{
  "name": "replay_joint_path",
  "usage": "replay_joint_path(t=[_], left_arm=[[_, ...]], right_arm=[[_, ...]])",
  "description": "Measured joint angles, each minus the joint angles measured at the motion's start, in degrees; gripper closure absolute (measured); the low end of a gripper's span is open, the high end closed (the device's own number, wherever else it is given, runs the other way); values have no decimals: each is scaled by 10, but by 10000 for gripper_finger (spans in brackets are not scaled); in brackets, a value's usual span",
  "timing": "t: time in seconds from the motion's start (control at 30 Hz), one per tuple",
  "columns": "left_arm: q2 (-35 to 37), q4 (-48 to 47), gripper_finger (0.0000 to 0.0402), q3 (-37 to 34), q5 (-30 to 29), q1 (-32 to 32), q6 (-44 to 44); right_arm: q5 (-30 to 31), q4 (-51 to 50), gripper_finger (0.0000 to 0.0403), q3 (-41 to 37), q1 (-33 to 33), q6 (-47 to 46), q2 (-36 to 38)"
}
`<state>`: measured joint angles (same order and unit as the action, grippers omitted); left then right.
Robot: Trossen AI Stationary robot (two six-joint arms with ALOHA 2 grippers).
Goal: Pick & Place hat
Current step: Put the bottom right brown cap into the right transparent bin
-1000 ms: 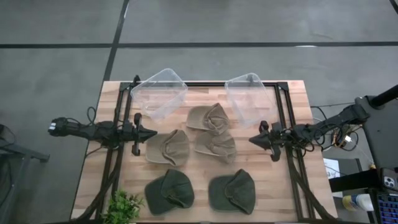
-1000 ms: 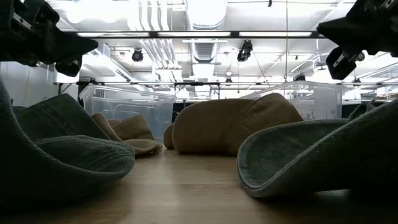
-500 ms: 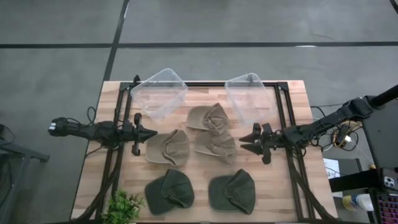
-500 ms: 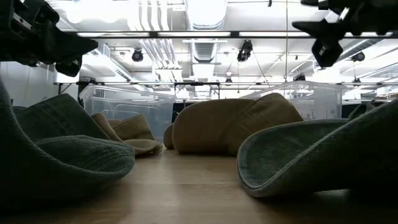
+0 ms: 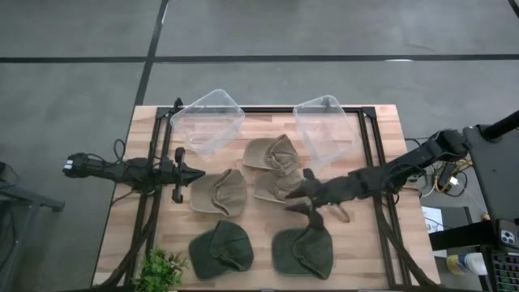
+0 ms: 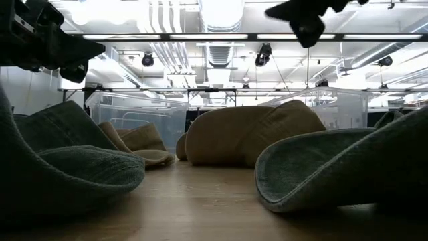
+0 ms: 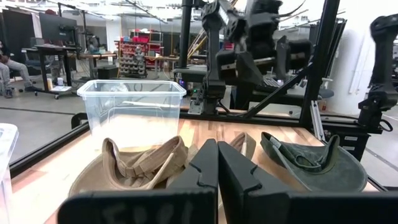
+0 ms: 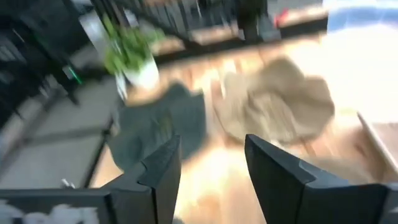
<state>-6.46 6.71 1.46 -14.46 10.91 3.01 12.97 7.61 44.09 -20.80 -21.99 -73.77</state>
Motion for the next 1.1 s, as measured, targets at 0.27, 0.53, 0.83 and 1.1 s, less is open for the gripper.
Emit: replay_joint_path(t=[0.27,0.53,0.83,1.1], left_arm=[[0,1,399,0,0,0,0],[0,1,399,0,0,0,0],[0,1,399,0,0,0,0],[0,0,399,0,0,0,0]], right_arm=[[0,-271,235,185,-3,17,-142],[37,-450,242,334,-3,34,-284],[114,-556,243,427,3,62,-377],[112,-573,246,428,18,64,-416]])
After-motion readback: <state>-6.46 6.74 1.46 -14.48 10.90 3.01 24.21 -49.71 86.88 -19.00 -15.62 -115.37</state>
